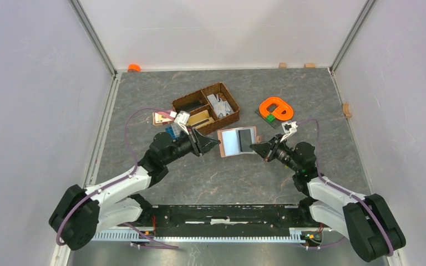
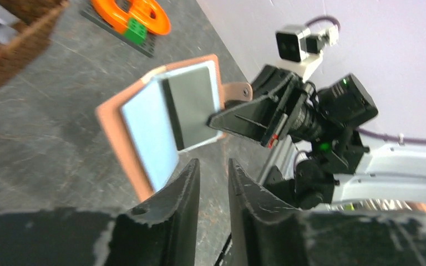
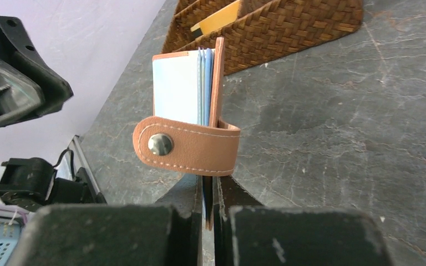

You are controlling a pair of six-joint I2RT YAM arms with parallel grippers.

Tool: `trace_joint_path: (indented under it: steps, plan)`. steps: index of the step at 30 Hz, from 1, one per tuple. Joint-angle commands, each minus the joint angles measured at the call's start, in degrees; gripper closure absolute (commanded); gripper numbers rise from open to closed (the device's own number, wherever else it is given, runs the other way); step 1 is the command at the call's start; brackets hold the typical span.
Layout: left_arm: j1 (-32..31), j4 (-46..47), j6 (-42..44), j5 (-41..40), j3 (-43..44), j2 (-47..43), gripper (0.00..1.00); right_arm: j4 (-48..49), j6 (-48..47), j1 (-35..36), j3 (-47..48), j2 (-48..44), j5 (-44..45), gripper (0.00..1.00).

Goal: Take the credit cards out of the card holder
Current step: Remove the credit card from the card holder.

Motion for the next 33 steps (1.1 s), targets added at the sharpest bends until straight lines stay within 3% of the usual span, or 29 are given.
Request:
trace_joint_path:
  steps: [1,4,11,21,33]
  plan:
    - [-2.4,7.3,2.6,8.0,3.8,4.2,0.76,9.6,2.3,0.0,1.7,1.0,-4.8,1.00]
    - [-3.3,7.3,3.3,10.3,5.5,7.3,0.98,12.3,3.3,0.2,1.2,1.4,-6.1,1.00]
    - [-3.7,4.5,3.7,10.9,8.2,11.2,0.98,13.9,3.7,2.0,1.4,1.9,-6.7,1.00]
    - [-3.7,-7.6,5.9,4.9,12.3,14.0,0.97,15.5,4.5,2.6,1.3,1.7,-7.3,1.00]
    - [-3.8,-12.2,6.8,2.8,14.2,16.1,0.92,23.5,9.3,2.7,0.3,3.7,-10.4,1.00]
